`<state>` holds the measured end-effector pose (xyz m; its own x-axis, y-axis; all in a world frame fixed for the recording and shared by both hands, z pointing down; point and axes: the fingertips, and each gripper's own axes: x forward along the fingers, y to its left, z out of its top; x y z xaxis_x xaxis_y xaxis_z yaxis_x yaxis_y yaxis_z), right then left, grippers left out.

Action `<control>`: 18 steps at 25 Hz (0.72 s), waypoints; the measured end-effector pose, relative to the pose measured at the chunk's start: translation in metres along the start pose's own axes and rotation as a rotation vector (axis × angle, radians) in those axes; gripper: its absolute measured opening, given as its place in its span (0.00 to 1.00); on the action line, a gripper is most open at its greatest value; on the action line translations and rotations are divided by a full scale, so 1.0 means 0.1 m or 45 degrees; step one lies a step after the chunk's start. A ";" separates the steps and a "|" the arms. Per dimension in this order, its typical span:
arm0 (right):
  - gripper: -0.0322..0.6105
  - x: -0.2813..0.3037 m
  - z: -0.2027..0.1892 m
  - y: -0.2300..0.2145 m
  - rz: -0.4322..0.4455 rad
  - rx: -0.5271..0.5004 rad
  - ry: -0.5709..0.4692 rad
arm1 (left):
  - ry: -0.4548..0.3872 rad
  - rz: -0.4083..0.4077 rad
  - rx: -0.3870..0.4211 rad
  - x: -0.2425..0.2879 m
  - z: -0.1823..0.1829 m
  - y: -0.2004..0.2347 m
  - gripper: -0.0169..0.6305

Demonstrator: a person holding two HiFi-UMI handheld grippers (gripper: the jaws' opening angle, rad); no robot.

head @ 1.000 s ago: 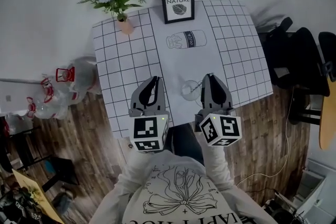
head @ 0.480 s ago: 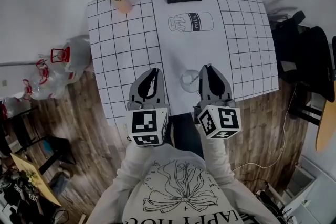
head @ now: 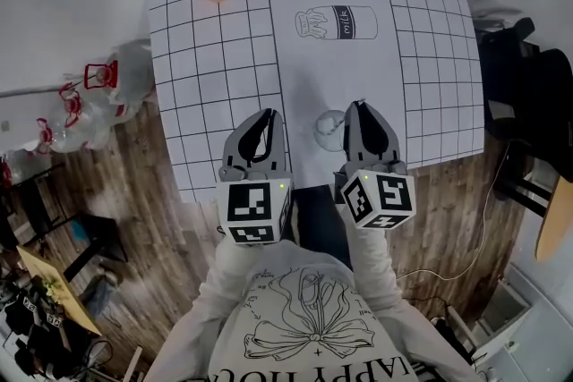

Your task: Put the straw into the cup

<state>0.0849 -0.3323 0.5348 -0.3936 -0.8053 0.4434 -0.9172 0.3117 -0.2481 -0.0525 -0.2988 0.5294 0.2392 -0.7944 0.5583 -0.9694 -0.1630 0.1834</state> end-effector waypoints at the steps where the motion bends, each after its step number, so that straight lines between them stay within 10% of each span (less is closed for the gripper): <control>1: 0.09 0.01 -0.01 0.00 0.001 -0.004 0.004 | 0.003 0.002 -0.001 0.01 -0.02 0.01 0.05; 18: 0.11 0.10 -0.05 -0.04 0.000 0.004 0.009 | 0.007 0.013 -0.031 -0.01 -0.08 0.05 0.05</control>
<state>0.0844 -0.3390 0.5444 -0.3942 -0.8016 0.4495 -0.9170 0.3103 -0.2507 -0.0573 -0.2946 0.5365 0.2298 -0.7927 0.5646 -0.9702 -0.1405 0.1976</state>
